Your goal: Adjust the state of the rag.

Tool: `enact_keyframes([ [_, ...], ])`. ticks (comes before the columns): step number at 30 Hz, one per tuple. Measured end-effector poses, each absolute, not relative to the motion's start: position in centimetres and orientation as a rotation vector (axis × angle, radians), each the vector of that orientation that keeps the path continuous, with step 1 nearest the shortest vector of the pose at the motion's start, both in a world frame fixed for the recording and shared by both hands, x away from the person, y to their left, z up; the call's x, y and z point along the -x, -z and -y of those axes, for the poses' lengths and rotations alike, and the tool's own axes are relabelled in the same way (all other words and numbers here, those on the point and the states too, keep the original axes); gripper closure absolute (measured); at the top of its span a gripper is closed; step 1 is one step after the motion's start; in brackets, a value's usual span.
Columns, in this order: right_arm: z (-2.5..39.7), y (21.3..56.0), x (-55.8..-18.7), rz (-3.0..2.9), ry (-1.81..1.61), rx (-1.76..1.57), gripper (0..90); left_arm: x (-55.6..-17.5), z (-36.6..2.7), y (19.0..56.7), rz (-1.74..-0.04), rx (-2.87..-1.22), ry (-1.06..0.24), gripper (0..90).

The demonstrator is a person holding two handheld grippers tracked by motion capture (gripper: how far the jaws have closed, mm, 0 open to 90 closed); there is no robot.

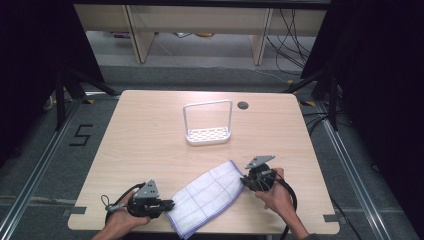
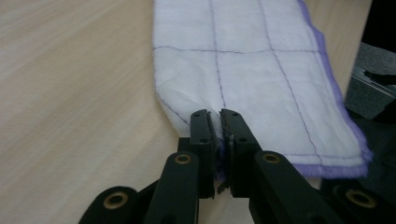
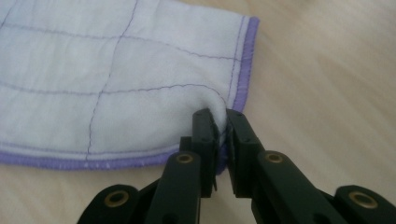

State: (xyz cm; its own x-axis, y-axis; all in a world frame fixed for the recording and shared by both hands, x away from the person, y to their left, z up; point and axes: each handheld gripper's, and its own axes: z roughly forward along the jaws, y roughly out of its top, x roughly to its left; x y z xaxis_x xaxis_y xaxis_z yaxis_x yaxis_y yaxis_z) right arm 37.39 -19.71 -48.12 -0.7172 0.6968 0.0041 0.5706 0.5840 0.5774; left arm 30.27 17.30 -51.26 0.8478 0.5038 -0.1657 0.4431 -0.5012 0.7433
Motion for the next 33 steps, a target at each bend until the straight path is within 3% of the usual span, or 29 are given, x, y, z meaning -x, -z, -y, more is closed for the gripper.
enact_keyframes([
  [7,16.6,46.4,-42.3,-2.644,-0.82,-0.926,83.6,-28.8,-15.5,51.3,-0.65,-2.163,-0.028,83.7],
  [22,14.0,47.8,-45.9,-2.685,-0.834,-0.956,80.4,-28.3,-13.1,51.3,-0.582,-2.165,0.017,82.8],
  [24,14.1,48.1,-46.3,-2.664,-0.826,-1.012,64.2,-28.3,-13.2,51.3,-0.61,-2.147,0.047,76.6],
  [26,14.2,48.1,-46.4,-2.627,-0.835,-1.037,61.1,-28.5,-13.6,51.0,-0.629,-2.127,0.074,64.0],
  [27,15.1,47.6,-46.4,-2.582,-0.926,-1.085,53.7,-28.8,-13.9,50.6,-0.644,-2.11,0.057,56.8],
  [31,17.0,46.2,-45.9,-2.467,-1.083,-1.183,44.0,-30.8,-15.4,49.4,-0.738,-2.038,-0.006,42.9],
  [33,17.9,45.5,-45.4,-2.428,-1.09,-1.211,42.7,-31.7,-15.8,49.0,-0.751,-2.021,-0.025,41.8],
])
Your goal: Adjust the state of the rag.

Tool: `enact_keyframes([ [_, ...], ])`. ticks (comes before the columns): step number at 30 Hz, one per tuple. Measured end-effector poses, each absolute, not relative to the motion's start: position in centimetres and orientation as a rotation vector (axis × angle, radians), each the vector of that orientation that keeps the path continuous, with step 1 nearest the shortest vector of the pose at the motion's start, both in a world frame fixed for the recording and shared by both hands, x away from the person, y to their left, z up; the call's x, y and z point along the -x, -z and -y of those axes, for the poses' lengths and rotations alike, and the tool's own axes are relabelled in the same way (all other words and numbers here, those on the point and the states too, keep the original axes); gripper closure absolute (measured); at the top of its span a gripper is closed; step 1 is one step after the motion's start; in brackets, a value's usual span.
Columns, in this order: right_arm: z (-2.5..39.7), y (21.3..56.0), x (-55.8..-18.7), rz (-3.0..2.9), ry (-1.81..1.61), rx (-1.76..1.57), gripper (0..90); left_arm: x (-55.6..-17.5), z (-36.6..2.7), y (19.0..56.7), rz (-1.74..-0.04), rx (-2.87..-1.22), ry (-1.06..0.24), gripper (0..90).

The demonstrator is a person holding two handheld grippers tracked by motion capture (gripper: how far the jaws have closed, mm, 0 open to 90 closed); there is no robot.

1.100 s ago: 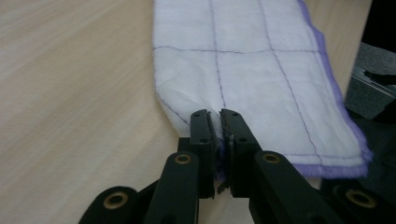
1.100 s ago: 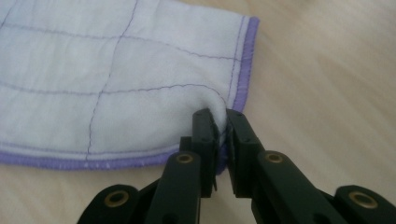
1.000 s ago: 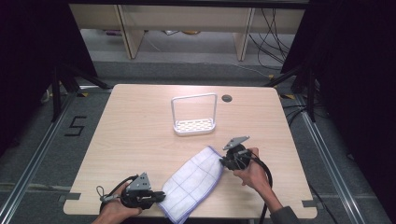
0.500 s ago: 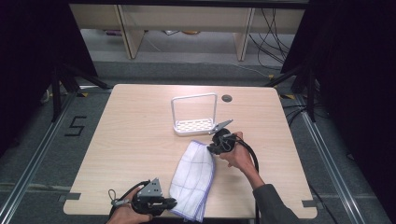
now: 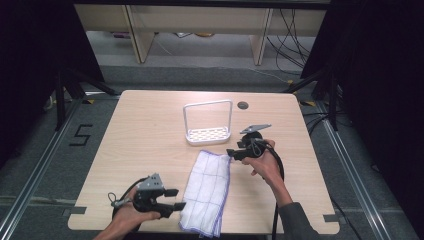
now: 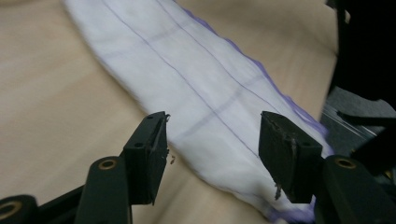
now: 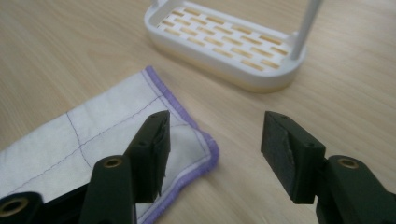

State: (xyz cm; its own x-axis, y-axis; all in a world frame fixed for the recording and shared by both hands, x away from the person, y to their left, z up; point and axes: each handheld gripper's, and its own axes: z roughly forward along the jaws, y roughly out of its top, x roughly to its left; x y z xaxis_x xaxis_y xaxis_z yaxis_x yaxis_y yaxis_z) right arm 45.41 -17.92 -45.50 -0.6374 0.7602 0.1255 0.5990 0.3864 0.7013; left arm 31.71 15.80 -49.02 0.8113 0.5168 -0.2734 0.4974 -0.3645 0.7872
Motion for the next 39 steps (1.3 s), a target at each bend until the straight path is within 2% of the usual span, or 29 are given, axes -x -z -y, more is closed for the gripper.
enact_keyframes([
  [2,18.5,45.2,-45.1,-2.395,-1.099,-1.25,41.9,-33.7,-16.3,48.4,-0.822,-1.976,-0.085,40.6],
  [9,18.7,46.0,-44.7,-2.379,-1.009,-1.3,42.0,-39.2,-15.8,47.9,-0.88,-1.996,-0.175,39.9],
  [16,17.3,46.7,-44.5,-2.393,-0.982,-1.278,42.8,-43.2,-14.3,48.9,-0.915,-2.03,-0.188,41.4],
  [28,15.2,47.8,-45.2,-2.447,-0.906,-1.282,44.7,-46.1,-10.4,49.9,-0.907,-2.041,-0.189,43.7],
  [39,15.0,48.6,-45.6,-2.476,-0.879,-1.274,45.8,-47.6,-9.4,51.1,-0.908,-2.087,-0.194,45.4],
])
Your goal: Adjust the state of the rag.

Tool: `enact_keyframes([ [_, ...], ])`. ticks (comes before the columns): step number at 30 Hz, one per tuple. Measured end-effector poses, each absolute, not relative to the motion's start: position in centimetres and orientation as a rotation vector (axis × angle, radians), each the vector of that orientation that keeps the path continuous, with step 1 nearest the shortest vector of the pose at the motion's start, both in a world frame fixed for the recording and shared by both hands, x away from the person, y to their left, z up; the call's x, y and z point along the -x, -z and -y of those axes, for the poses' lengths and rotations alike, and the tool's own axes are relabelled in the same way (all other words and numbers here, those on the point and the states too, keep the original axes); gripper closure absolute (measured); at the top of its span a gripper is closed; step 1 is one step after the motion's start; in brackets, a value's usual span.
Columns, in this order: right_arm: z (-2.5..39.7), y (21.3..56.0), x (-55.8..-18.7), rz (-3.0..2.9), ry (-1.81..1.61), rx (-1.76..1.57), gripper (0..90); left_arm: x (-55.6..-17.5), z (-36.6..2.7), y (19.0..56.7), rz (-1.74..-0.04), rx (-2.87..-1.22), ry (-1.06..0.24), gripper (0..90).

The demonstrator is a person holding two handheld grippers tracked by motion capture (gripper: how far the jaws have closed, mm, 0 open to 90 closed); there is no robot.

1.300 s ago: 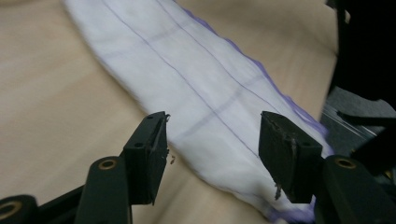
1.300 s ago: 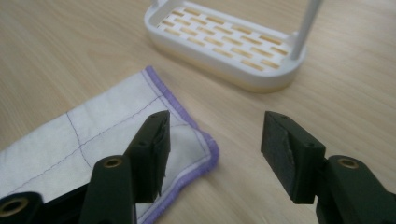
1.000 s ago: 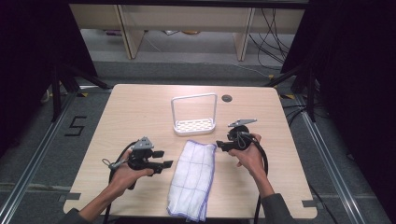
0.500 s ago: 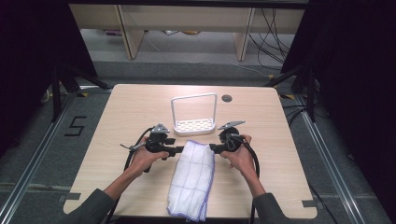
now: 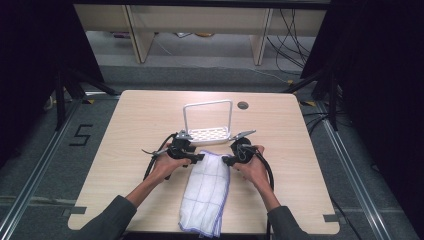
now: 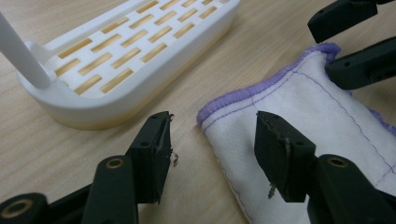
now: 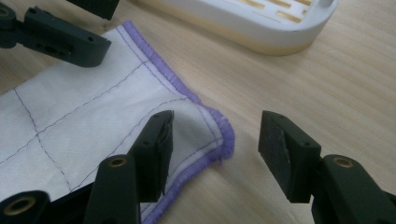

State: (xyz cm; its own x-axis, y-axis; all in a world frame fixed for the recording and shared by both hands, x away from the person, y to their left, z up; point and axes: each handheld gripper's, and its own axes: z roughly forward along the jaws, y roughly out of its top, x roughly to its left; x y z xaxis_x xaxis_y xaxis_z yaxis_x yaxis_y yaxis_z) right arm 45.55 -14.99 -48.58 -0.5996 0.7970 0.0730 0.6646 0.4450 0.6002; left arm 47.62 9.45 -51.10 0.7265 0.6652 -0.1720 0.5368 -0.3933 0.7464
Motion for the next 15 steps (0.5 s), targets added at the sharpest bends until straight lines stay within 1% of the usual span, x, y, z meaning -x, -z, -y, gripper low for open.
enact_keyframes([
  [6,14.5,49.2,-45.6,-2.516,-0.83,-1.239,47.0,-48.0,-8.6,51.3,-0.894,-2.097,-0.204,48.5],
  [10,14.2,49.3,-45.5,-2.517,-0.805,-1.262,47.9,-48.0,-8.1,51.6,-0.874,-2.106,-0.2,56.5],
  [12,14.3,49.5,-45.7,-2.531,-0.813,-1.222,48.0,-48.0,-8.1,51.6,-0.863,-2.113,-0.203,62.5],
  [14,14.2,49.5,-45.6,-2.526,-0.803,-1.252,48.2,-47.9,-8.0,51.6,-0.854,-2.112,-0.212,70.2],
  [15,14.1,49.5,-45.6,-2.53,-0.807,-1.279,48.6,-47.9,-8.1,51.6,-0.843,-2.118,-0.213,70.2],
])
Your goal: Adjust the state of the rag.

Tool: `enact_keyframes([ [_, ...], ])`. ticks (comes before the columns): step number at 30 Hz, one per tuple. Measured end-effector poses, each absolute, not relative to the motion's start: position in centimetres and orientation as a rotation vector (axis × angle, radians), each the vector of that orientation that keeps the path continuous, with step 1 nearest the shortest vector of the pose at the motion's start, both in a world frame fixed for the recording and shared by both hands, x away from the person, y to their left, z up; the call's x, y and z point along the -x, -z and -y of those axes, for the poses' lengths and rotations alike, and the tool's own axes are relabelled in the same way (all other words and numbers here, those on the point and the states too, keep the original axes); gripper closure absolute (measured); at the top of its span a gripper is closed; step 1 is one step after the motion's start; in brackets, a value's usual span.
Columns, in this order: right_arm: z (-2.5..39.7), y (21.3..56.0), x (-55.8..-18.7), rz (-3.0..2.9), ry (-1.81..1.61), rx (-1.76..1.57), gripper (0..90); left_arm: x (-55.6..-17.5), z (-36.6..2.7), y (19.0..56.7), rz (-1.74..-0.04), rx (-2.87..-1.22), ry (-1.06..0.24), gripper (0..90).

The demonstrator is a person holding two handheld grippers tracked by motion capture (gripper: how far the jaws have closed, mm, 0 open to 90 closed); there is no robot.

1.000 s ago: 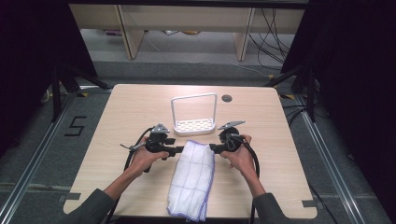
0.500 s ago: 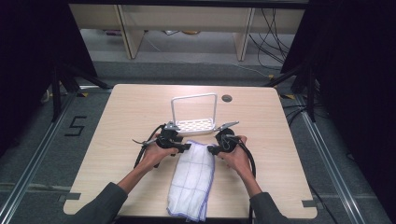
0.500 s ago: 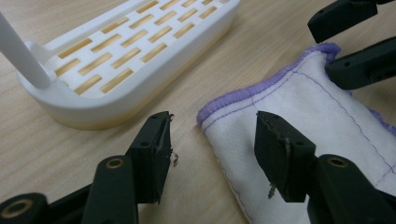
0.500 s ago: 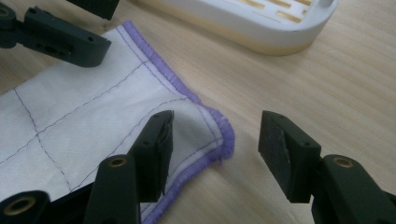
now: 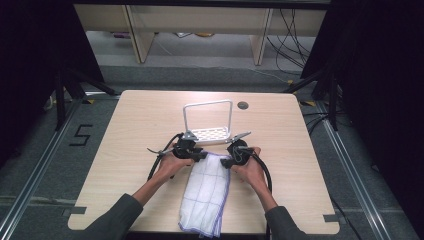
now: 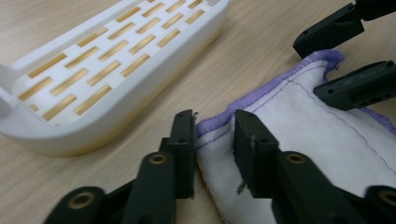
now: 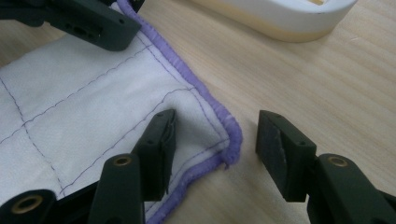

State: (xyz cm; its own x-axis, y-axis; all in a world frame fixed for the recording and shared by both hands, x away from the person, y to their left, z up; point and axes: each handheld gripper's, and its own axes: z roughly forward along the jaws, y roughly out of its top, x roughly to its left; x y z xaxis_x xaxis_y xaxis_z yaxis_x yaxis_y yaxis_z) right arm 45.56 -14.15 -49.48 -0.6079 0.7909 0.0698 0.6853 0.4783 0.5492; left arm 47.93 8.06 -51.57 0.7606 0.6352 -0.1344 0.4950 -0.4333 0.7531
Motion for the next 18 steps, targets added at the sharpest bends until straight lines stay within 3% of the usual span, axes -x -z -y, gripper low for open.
enact_keyframes([
  [4,14.2,49.5,-45.7,-2.521,-0.795,-1.284,48.9,-47.8,-8.3,51.4,-0.811,-2.14,-0.212,82.2],
  [18,14.4,48.6,-46.5,-2.507,-0.896,-1.241,48.4,-47.2,-9.8,51.4,-0.816,-2.104,-0.222,83.9],
])
